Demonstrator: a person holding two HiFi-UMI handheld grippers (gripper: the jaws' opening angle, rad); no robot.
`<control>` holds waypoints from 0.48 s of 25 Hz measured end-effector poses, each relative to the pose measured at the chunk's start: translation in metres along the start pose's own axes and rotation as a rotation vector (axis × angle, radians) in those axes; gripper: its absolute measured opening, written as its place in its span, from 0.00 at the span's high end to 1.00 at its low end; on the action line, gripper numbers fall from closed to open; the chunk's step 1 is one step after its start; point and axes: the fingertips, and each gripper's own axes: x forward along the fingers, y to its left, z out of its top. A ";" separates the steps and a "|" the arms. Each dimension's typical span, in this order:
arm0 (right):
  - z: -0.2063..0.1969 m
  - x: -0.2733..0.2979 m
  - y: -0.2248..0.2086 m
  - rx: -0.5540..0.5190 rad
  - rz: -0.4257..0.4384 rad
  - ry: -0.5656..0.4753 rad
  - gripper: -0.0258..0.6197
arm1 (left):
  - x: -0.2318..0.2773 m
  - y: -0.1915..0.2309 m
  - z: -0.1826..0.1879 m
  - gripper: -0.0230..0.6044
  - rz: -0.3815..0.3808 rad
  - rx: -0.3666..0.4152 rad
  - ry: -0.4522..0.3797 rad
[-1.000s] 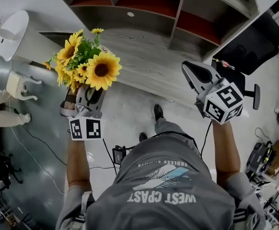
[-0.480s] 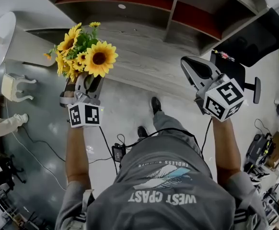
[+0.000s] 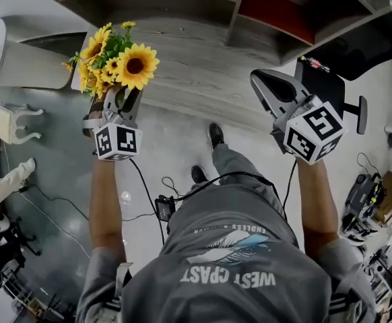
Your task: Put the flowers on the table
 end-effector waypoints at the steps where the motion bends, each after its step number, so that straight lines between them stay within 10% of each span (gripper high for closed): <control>1: -0.003 0.002 -0.002 0.003 -0.003 0.004 0.91 | 0.007 -0.002 -0.004 0.78 -0.007 -0.004 0.002; 12: -0.034 0.032 -0.021 0.044 -0.009 0.048 0.91 | 0.077 -0.038 -0.040 0.78 -0.091 -0.025 0.034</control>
